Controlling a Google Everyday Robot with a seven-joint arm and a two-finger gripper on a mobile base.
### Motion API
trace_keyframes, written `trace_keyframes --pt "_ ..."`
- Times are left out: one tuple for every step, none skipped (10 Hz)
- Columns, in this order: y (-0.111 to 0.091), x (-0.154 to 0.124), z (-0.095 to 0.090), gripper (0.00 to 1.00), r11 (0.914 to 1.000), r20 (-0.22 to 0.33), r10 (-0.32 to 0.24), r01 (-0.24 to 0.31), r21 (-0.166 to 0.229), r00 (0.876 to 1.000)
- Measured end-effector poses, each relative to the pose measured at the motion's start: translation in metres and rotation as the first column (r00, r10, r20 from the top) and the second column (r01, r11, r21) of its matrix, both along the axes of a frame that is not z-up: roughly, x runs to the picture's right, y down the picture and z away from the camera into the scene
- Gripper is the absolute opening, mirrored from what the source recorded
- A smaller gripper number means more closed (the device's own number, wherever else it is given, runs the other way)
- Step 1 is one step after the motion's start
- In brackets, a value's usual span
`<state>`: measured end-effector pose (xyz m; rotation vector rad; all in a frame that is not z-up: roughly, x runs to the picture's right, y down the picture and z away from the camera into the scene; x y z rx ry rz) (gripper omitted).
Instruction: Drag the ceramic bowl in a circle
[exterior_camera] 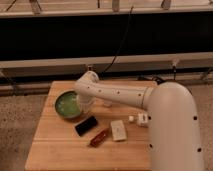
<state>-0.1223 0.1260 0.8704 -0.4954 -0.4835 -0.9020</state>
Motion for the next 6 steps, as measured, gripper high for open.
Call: trace_keyframes --pt "-0.002 0.001 0.002 0.0 1.0 0.002 0.004 -0.004 0.001 1.0" --pt "-0.001 0.004 0.002 0.0 1.0 0.002 0.005 -0.005 -0.004 1.0" --pt "-0.001 0.008 0.001 0.0 0.9999 0.005 0.008 -0.008 -0.008 1.0" --pt "-0.002 0.012 0.002 0.0 0.9999 0.007 0.011 -0.011 -0.01 1.0" --pt "-0.003 0.014 0.002 0.0 0.9998 0.009 0.014 -0.014 -0.013 1.0" --pt "-0.005 0.018 0.003 0.0 0.9998 0.009 0.015 -0.015 -0.015 1.0"
